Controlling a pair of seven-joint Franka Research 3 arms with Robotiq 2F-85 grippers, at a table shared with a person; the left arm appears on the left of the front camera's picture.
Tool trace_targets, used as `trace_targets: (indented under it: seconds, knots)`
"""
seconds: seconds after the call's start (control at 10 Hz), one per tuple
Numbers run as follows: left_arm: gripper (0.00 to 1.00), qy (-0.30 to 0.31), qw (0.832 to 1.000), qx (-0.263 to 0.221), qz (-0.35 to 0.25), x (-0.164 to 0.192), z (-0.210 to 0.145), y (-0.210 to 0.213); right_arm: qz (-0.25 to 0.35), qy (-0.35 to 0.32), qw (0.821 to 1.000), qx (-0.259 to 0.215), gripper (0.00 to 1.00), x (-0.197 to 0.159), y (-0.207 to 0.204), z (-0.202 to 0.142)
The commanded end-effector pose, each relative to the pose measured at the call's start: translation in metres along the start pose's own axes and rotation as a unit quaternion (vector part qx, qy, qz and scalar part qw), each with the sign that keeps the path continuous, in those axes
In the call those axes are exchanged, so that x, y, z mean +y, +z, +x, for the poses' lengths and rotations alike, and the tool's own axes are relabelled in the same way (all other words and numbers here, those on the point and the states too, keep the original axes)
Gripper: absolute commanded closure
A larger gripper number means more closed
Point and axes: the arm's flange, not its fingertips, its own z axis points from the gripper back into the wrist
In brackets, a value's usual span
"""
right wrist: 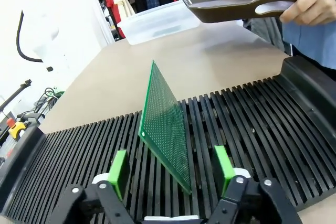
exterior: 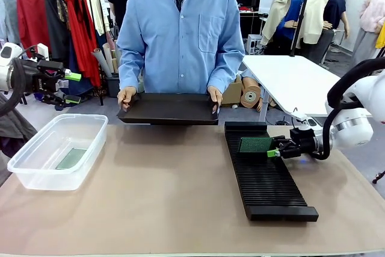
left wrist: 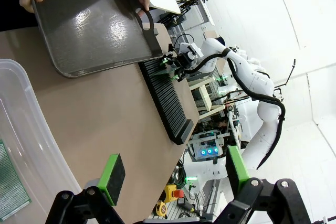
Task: Sort PCBs into racks and boxes based on the side picked up.
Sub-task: If the short side of the Blank PCB is picked up, insert it into the PCB Rack ; if the long side is picked up, place it in the Organizing box.
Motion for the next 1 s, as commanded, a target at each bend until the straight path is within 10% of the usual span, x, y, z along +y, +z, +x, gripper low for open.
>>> trace_targets:
  seconds: [0.0,0.9]
  knots:
    - [0.00,0.002,1.000,0.000,0.002,-0.0012,0.0009,0.0009,0.001,0.011,1.000,0.000,0.00,-0.0025,0.0035,0.0009]
    - [0.00,0.002,1.000,0.000,0.002,-0.0012,0.0009,0.0009,0.000,0.006,1.000,-0.005,0.00,0.0013,0.0054,0.0000]
